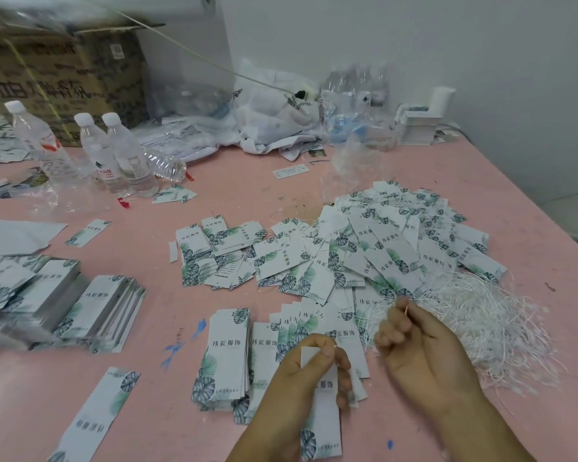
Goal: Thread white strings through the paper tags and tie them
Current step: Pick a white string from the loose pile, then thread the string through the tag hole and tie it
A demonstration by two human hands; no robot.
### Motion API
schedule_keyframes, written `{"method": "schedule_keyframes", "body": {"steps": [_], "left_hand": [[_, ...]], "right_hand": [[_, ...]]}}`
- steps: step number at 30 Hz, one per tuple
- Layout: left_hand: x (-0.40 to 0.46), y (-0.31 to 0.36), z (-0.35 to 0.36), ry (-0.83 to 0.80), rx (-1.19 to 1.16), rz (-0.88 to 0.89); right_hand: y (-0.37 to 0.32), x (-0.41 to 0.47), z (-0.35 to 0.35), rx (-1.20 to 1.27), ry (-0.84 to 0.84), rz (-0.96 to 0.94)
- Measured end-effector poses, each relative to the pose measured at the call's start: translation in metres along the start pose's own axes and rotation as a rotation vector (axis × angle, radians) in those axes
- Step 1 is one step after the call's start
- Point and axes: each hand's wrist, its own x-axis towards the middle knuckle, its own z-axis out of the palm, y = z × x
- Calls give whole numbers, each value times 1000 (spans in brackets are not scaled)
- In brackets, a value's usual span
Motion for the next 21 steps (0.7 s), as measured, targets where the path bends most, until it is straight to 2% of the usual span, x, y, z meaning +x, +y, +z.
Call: {"method": "schedule_keyframes", "body": {"steps": [2, 6, 9, 13, 21], "left_hand": [[0, 1, 0, 9, 5, 3], [-2, 2, 1, 41, 2, -14], [-4, 4, 3, 66, 29, -33], [-4, 6, 4, 100, 5, -57], [-3, 7, 6, 150, 6, -78]], "right_hand": [[6, -5, 3, -194, -45, -35], [21, -17, 5, -949, -157, -255], [31, -19, 5, -1001, -244, -264], [34, -18, 2, -1051, -259, -301], [41, -23, 2, -1331, -180, -615]]}}
